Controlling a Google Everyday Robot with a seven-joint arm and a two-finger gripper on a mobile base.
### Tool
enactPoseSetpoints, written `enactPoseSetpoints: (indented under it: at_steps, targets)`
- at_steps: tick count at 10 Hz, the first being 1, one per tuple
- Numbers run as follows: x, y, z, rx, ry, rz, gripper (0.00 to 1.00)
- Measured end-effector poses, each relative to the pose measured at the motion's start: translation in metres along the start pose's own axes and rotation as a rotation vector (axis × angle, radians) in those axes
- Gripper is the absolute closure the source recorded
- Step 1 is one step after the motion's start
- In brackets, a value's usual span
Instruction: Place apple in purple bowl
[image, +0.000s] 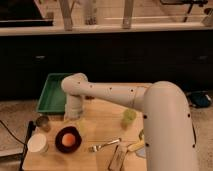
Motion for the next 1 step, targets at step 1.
enactPoseSetpoints:
  at_steps: [1]
  targets:
    - [0.0000, 0.0000, 0.0000, 0.000, 0.000, 0.000, 0.20]
